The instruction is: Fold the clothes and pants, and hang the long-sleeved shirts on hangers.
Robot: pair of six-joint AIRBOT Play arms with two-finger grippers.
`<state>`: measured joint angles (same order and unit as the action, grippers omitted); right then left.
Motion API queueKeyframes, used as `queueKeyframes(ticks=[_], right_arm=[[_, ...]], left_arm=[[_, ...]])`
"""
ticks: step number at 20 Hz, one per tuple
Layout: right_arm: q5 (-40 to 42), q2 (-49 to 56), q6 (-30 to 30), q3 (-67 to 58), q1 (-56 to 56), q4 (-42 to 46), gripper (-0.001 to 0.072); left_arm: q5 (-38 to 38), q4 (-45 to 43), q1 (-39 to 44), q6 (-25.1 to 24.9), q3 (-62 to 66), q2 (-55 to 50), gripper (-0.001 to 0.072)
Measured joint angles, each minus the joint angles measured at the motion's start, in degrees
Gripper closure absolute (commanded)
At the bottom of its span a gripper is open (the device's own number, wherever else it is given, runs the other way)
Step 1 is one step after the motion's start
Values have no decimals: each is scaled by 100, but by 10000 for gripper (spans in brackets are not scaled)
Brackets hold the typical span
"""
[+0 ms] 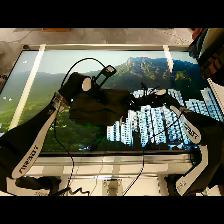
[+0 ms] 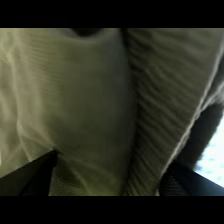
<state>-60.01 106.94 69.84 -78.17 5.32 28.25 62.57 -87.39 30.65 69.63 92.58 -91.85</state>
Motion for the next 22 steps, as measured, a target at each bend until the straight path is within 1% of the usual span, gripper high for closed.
queueKeyframes(ticks=[4,7,8,9,10,14,15,16,17,20,22], right_arm=[[-195,-2,894,-420,-146,1191,2],[-404,79,1226,-498,-146,1606,5],[-459,122,1287,-509,-116,1628,112],[-481,166,1331,-514,-83,1611,245],[-485,208,1362,-514,-46,1593,285],[-514,278,1425,-581,26,1611,289],[-525,284,1429,-610,17,1657,362],[-533,291,1440,-638,-4,1718,547],[-564,289,1440,-673,-44,1801,669],[-743,275,1438,-791,-293,2334,679],[-1049,227,1325,-866,-562,2549,679]], left_arm=[[175,-428,-55,70,0,35,697],[229,-514,-70,109,0,42,697],[247,-514,-70,116,0,44,697],[254,-509,-70,131,0,44,697],[267,-507,-70,136,0,44,697],[326,-487,-70,151,0,44,697],[341,-485,-70,151,0,44,697],[348,-476,-70,151,0,44,697],[356,-468,-70,151,0,44,697],[470,-444,-72,151,0,44,697],[551,-442,-72,153,0,44,697]])
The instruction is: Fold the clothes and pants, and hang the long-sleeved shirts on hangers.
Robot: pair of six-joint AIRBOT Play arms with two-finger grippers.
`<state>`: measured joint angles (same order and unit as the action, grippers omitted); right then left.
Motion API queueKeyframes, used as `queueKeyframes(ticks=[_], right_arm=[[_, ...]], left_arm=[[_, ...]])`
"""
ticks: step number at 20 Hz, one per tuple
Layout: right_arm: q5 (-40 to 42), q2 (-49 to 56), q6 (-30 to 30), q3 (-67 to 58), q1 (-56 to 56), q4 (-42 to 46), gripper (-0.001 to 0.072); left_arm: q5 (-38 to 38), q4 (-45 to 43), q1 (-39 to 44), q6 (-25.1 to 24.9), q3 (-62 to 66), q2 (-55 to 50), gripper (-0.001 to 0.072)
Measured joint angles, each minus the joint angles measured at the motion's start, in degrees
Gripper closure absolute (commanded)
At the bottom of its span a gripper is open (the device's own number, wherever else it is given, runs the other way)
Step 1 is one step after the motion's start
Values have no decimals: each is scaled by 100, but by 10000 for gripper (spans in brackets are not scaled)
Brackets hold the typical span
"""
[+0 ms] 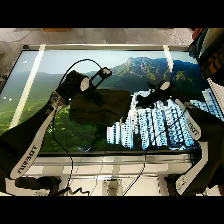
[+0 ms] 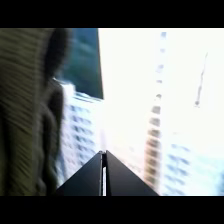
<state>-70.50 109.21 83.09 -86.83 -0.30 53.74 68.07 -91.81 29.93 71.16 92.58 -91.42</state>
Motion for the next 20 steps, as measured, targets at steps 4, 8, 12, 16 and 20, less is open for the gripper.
queueKeyframes(ticks=[4,8,12,16,20], right_arm=[[-599,-306,-612,70,-699,98,680],[-404,-946,-1613,1084,-1338,-1047,680],[-61,-1305,-2706,2702,-1528,-2839,119],[710,-1394,-2938,3480,-1145,-3622,82],[1611,-1333,-2686,3698,-581,-4376,82]], left_arm=[[90,17,2,0,0,0,697],[105,17,2,0,2,0,697],[116,39,2,0,0,0,697],[118,105,0,2,0,0,697],[118,267,2,2,0,0,697]])
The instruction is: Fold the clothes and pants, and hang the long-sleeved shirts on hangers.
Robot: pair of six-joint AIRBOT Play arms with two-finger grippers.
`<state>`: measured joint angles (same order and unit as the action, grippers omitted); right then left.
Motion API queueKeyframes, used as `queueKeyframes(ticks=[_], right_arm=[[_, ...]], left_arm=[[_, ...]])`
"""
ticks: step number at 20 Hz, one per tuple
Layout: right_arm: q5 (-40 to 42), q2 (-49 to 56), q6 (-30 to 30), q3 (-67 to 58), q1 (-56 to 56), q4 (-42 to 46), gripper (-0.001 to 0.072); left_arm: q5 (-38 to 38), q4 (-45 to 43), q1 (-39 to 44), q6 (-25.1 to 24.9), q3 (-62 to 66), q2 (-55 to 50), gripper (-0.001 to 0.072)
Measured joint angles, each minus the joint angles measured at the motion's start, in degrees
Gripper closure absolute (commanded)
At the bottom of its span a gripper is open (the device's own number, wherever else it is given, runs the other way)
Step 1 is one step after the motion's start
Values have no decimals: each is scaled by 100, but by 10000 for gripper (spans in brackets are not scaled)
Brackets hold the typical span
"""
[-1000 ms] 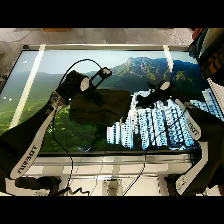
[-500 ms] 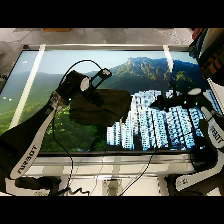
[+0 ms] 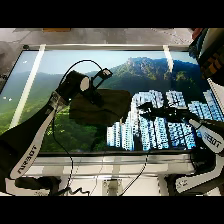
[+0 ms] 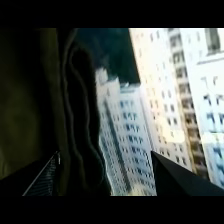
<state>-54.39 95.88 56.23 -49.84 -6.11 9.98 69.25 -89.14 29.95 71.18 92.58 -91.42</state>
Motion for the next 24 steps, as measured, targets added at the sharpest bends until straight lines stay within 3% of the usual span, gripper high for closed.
queueKeyframes(ticks=[7,13,19,21,23,24], right_arm=[[481,450,223,61,671,-1694,87],[393,887,138,-498,1178,-2310,85],[452,1043,72,-1561,1582,-1906,94],[533,1049,262,-1867,1679,-1460,169],[671,1054,538,-2081,1784,-938,154],[734,1060,643,-2155,1847,-743,113]], left_arm=[[0,120,31,-2,0,0,697],[-2,133,31,-2,2,0,697],[0,136,31,-2,0,0,697],[0,136,31,-2,0,0,697],[0,136,31,-2,0,0,697],[0,136,31,-2,2,-2,697]])
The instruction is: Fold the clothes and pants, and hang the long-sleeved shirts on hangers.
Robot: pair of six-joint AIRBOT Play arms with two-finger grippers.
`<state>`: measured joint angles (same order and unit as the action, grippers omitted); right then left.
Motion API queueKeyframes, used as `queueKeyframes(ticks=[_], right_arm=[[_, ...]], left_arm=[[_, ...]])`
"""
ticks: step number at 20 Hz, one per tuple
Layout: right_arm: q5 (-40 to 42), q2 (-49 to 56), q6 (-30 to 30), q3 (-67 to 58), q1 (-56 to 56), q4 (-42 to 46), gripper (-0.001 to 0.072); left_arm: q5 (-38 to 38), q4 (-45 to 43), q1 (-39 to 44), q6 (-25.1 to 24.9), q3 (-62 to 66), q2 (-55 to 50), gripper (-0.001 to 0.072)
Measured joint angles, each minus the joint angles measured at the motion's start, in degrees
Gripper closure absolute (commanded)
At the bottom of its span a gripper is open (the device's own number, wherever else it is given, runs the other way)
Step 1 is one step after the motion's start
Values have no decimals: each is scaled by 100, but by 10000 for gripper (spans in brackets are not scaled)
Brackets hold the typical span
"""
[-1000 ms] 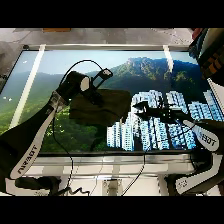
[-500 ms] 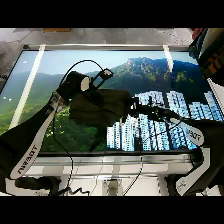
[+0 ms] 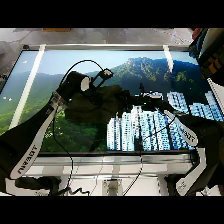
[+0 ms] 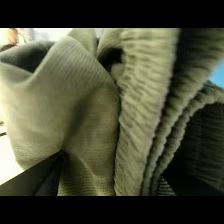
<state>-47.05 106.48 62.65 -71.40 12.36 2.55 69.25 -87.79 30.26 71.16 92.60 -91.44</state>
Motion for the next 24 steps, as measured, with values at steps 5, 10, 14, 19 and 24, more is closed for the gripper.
queueKeyframes(ticks=[5,10,14,19,24], right_arm=[[120,101,243,-151,267,455,7],[365,170,275,-363,505,540,11],[603,186,332,-507,568,562,11],[684,188,363,-555,660,575,11],[964,203,363,-566,946,643,102]], left_arm=[[-151,-70,0,0,0,-201,698],[-297,-192,0,0,0,-651,698],[-372,-221,0,37,0,-903,698],[-481,-195,0,179,0,-1115,698],[-632,142,-2,199,0,-1178,698]])
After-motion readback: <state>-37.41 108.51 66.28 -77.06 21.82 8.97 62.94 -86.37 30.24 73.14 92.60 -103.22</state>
